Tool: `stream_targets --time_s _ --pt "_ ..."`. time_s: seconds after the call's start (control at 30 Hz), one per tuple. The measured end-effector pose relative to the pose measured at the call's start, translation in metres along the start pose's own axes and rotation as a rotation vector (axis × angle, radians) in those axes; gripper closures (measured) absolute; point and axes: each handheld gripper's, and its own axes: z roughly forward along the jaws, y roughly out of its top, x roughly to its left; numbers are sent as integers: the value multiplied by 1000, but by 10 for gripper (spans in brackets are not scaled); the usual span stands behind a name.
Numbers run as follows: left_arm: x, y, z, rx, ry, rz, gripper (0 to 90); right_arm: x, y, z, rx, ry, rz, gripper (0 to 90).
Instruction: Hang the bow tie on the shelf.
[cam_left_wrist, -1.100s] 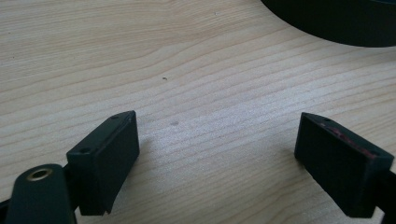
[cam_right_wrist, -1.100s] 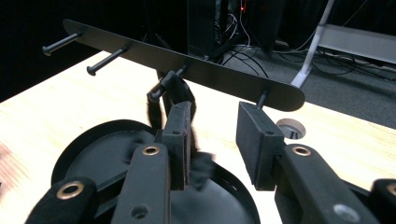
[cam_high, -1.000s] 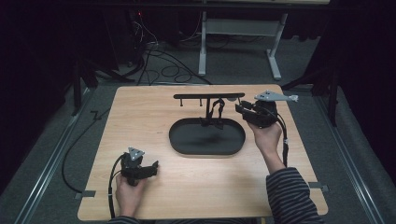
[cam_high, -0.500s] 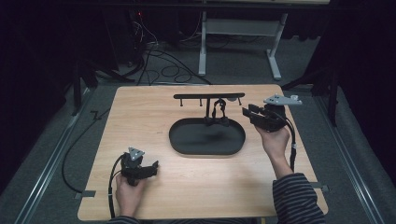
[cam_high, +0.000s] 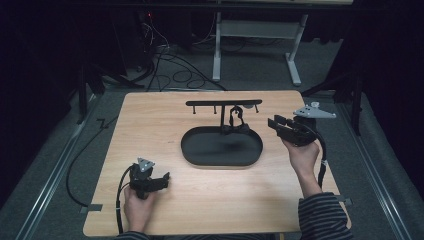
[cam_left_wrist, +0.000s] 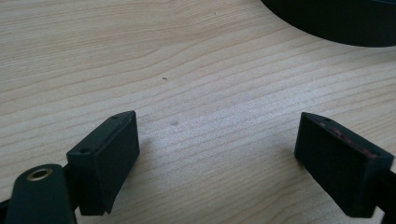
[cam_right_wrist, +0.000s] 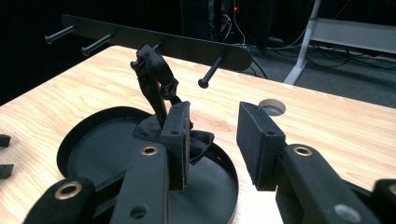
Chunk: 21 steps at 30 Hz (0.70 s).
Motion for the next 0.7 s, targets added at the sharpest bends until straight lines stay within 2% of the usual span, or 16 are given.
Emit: stream_targets --time_s 0.7 --pt "0 0 0 2 -1 0 142 -9 -19 -22 -12 -17 33 663"
